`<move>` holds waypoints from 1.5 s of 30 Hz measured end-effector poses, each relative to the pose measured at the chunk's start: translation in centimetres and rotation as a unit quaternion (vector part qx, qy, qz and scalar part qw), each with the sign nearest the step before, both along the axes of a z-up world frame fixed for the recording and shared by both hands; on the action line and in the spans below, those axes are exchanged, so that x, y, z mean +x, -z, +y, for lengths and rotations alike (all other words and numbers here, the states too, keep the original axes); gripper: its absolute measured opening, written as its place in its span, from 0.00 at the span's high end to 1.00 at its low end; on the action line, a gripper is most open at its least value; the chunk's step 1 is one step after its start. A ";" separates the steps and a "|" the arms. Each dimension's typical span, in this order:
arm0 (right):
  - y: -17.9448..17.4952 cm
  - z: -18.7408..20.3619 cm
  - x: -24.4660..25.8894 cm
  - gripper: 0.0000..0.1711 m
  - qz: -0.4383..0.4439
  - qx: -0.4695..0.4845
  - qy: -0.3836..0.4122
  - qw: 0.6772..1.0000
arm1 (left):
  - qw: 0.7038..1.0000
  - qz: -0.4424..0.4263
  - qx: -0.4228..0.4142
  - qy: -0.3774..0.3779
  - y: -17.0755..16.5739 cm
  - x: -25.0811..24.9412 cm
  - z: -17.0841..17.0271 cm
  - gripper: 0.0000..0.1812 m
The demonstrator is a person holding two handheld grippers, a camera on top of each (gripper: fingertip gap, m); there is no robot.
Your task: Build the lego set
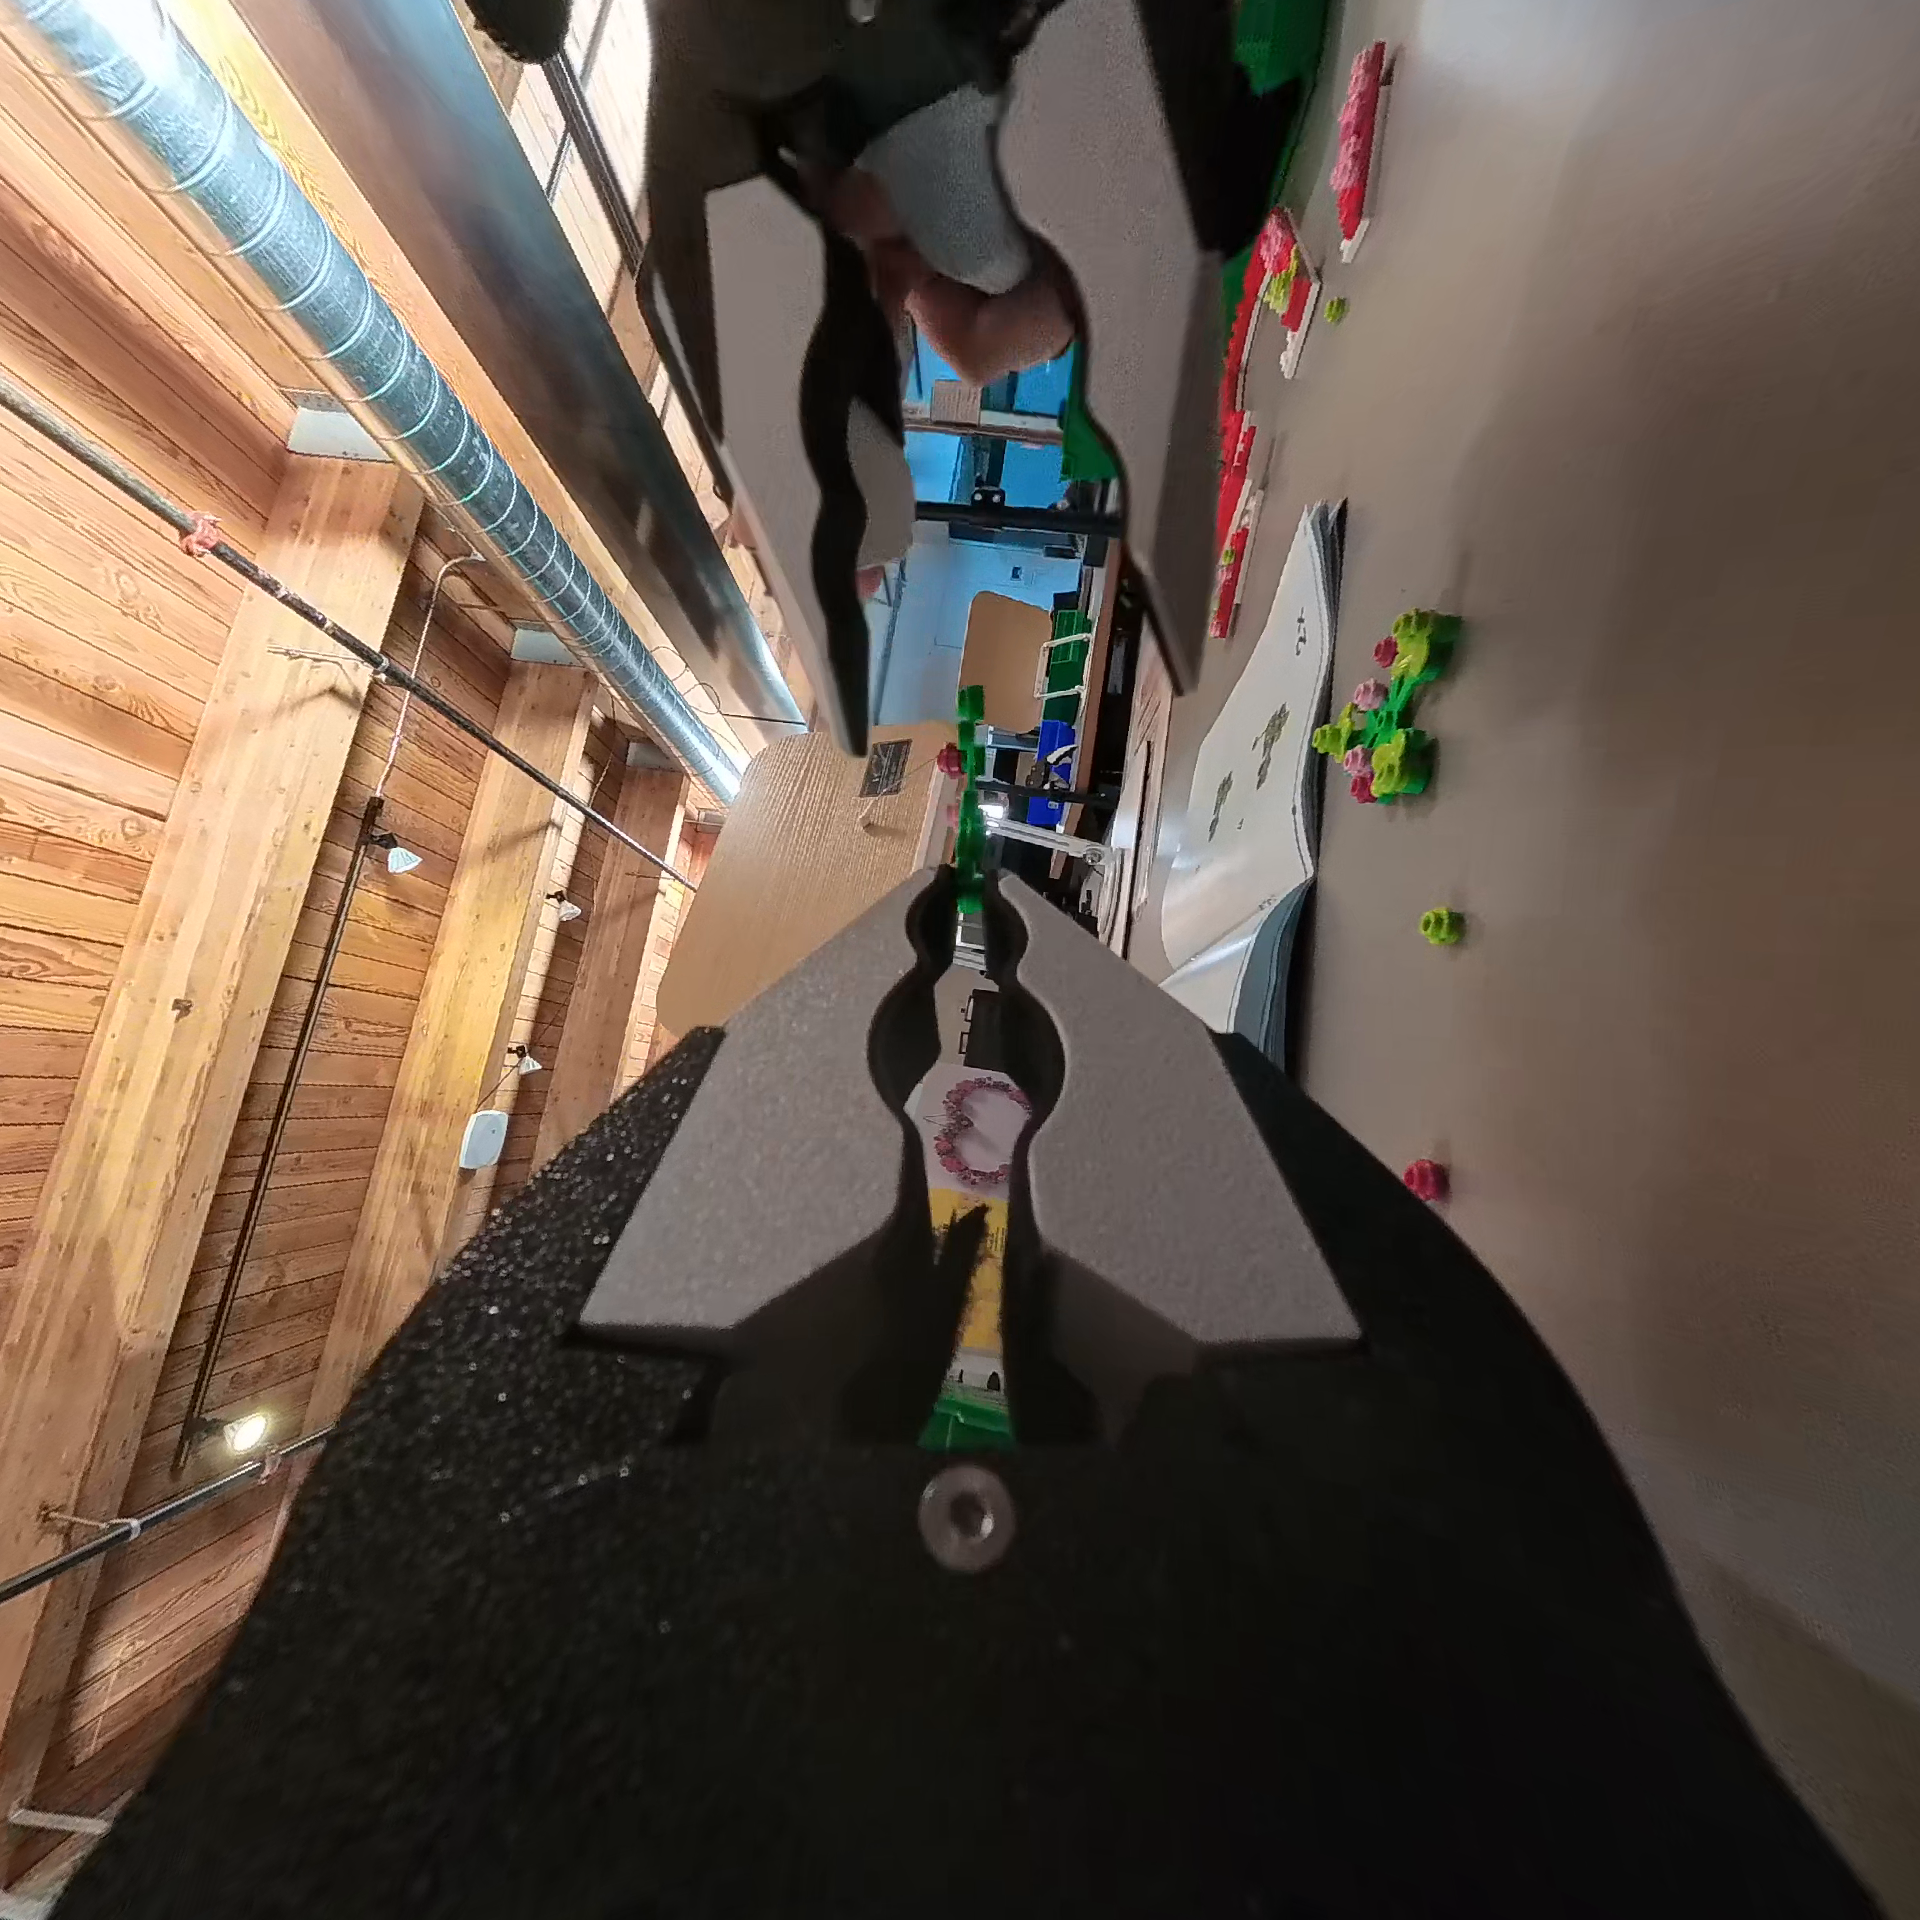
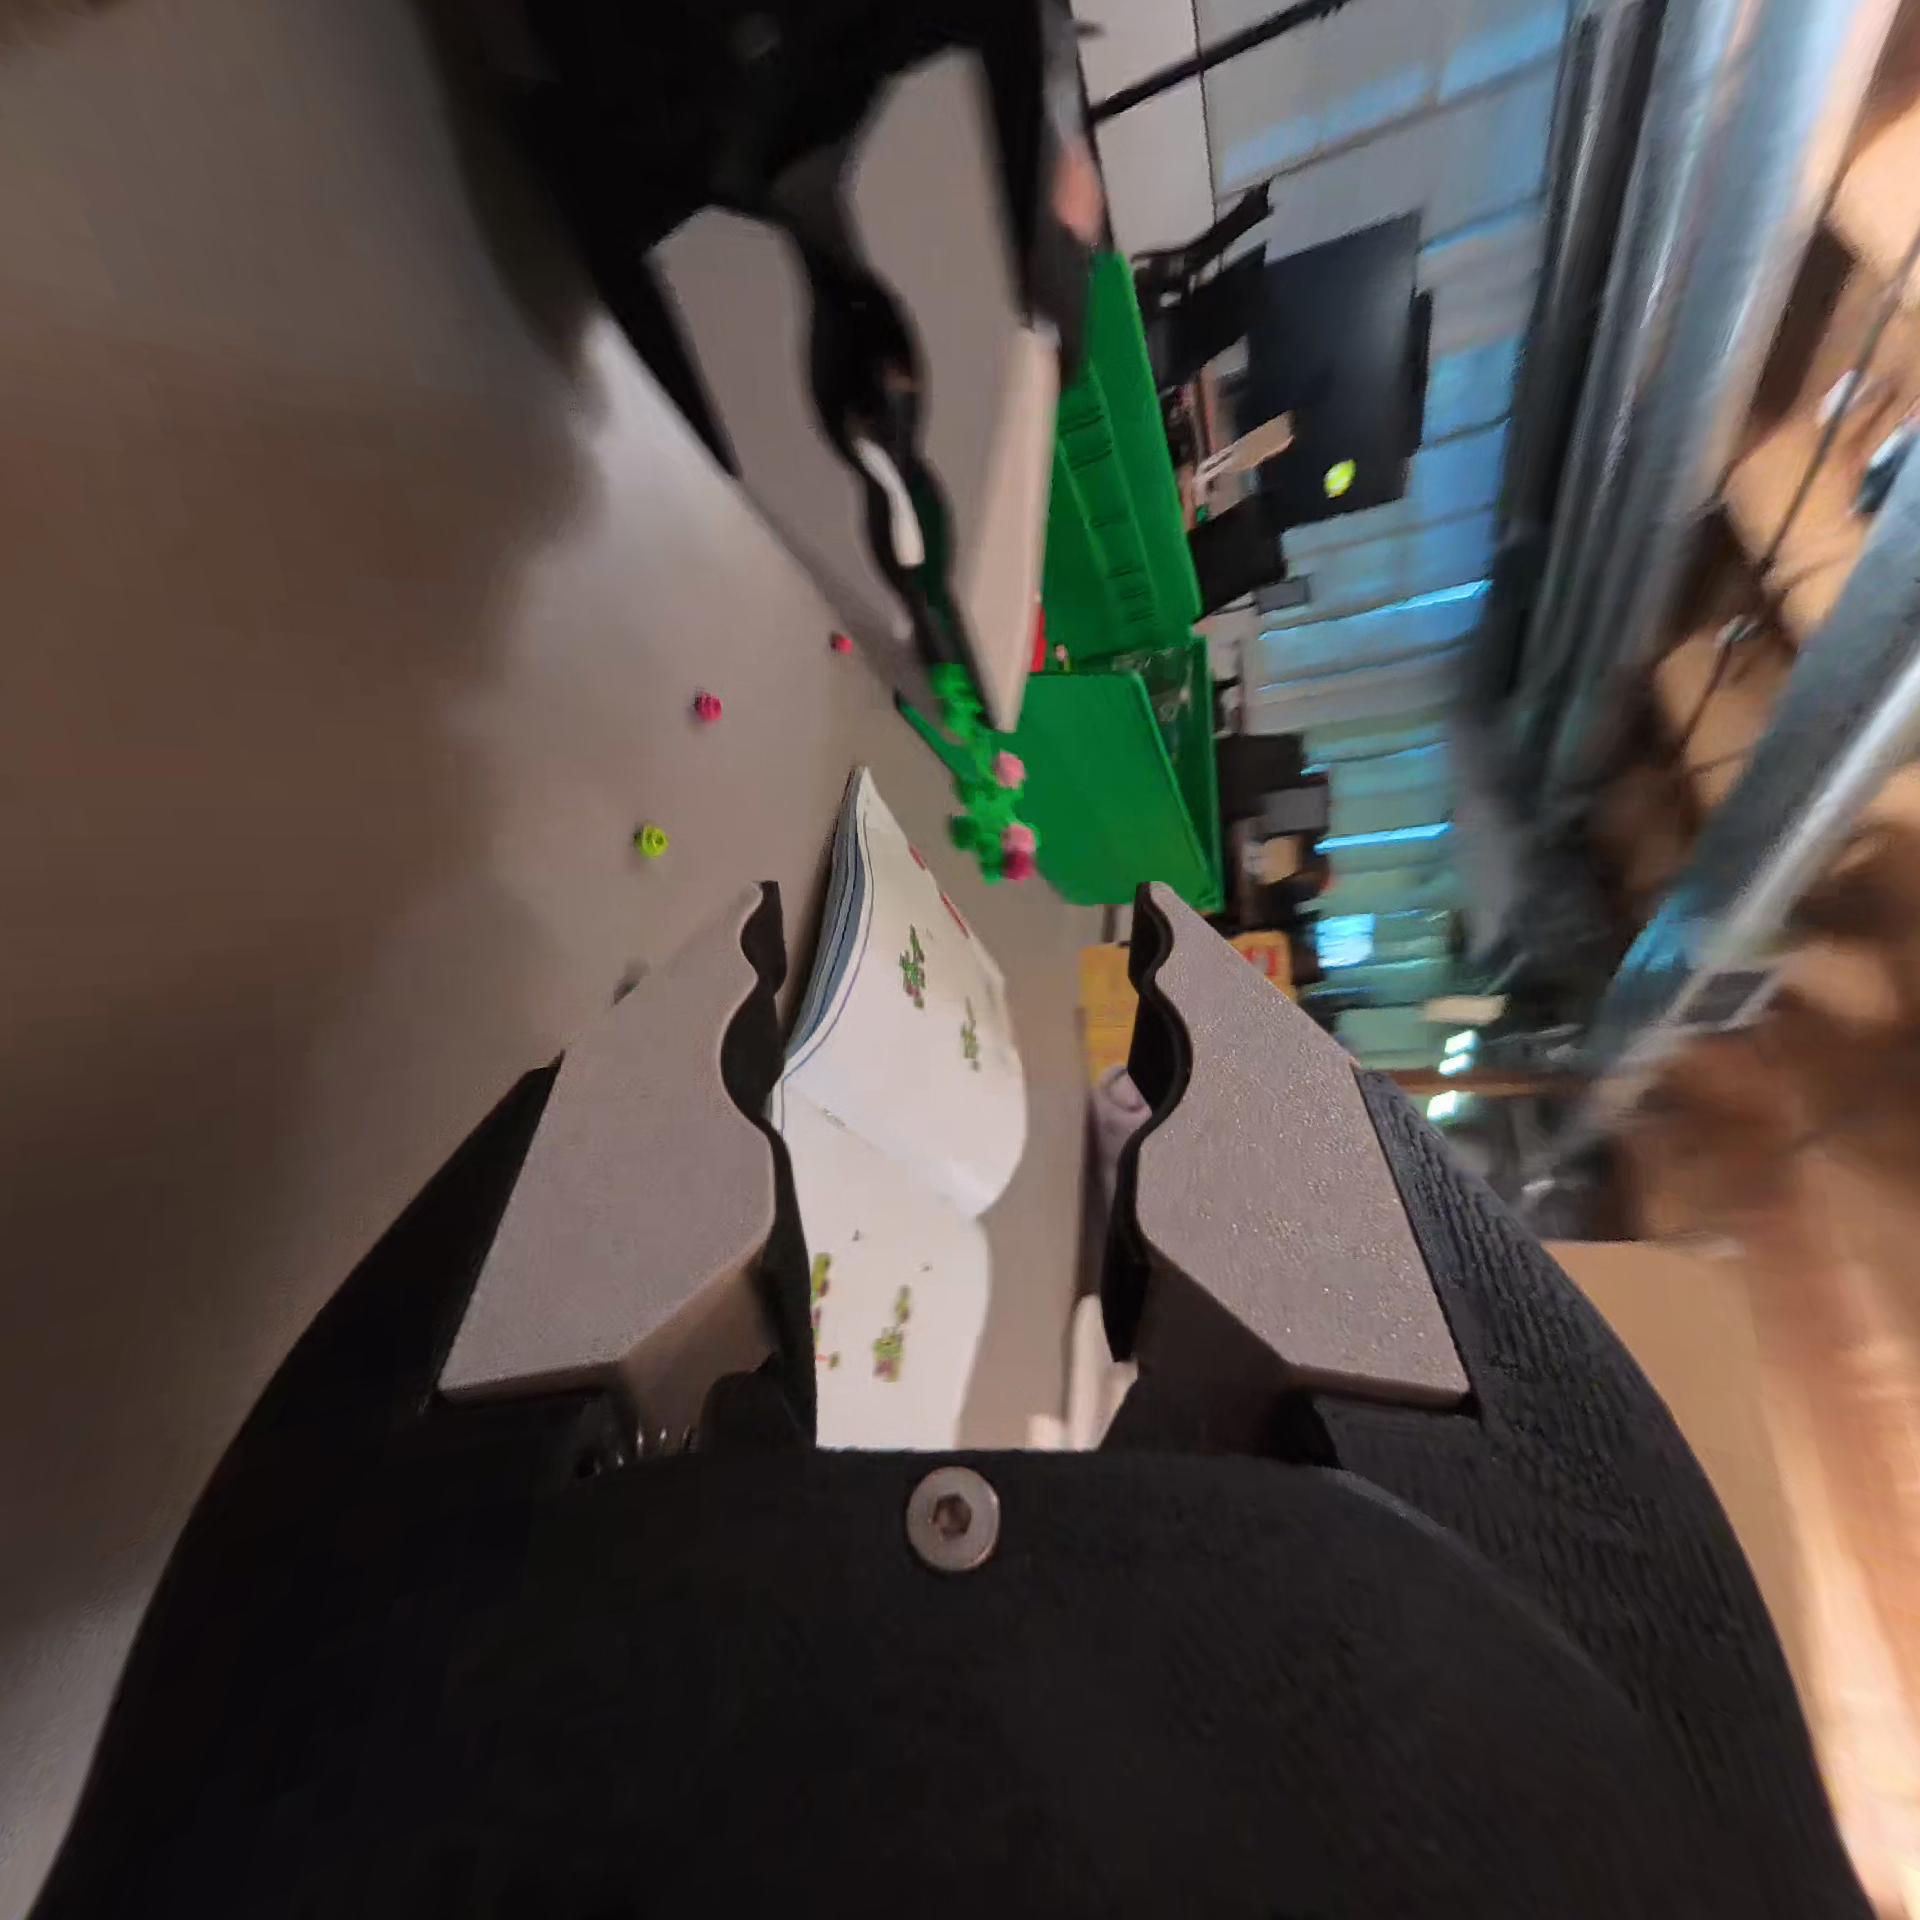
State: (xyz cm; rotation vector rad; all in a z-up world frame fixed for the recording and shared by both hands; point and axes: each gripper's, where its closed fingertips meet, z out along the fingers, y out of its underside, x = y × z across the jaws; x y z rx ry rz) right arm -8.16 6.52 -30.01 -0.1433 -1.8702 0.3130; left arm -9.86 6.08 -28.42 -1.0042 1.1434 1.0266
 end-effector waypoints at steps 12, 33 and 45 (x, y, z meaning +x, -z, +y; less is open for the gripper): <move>-0.4 -0.1 -1.1 0.84 0.083 0.065 0.011 0.994 | 1.000 0.002 -0.007 0.002 0.3 0.1 0.0 0.99; -1.4 0.3 -0.7 0.97 0.066 0.058 0.002 0.996 | 1.000 0.004 -0.007 0.006 0.3 0.3 -0.1 0.99; -1.0 -0.2 -0.1 0.83 0.035 -0.032 -0.002 0.999 | 1.000 -0.004 -0.025 -0.004 0.8 -0.2 0.3 0.99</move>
